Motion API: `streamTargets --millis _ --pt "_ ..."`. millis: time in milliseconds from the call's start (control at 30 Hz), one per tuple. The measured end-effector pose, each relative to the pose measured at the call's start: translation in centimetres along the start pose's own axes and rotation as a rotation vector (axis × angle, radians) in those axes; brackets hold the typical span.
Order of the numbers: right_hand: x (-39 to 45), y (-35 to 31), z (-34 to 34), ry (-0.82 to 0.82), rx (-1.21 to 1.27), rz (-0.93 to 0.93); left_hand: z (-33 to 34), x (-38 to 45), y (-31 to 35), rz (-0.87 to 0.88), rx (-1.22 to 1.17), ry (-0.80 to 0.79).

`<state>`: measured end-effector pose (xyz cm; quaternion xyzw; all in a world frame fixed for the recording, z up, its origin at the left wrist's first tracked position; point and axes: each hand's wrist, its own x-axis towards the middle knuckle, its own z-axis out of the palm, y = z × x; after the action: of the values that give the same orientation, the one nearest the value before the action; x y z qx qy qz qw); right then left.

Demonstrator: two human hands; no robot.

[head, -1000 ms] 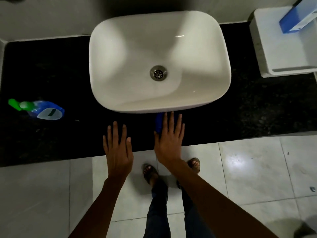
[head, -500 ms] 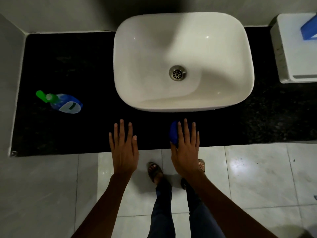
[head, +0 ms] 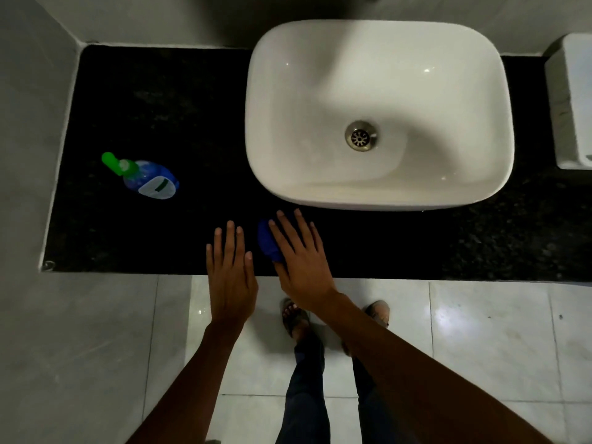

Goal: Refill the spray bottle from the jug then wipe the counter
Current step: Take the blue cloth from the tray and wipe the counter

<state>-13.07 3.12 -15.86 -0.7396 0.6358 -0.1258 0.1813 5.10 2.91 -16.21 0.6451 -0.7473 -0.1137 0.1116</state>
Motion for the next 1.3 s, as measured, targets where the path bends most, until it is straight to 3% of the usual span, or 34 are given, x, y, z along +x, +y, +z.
streamTargets --millis 200,367,567,933,1300 --pt "-2.4 2.3 -0.7 -0.045 -0.033 -0.079 1.1 -0.4 0.9 0.075 0.038 -0.008" --pt "-4.8 4.9 -2.1 -0.006 -0.019 0.024 3.3 -0.7 4.6 0.151 0.019 -0.041" --pt "-7.9 10.6 -4.4 0.053 -0.013 0.127 5.0 -1.1 9.9 0.053 0.017 -0.042" --pt "-15.0 22.9 -10.4 0.17 0.018 0.366 7.9 -2.3 20.4 0.114 0.004 -0.089" --pt "-17.0 25.9 -12.5 0.216 0.233 0.46 8.2 -2.6 21.4 0.077 0.07 -0.074"
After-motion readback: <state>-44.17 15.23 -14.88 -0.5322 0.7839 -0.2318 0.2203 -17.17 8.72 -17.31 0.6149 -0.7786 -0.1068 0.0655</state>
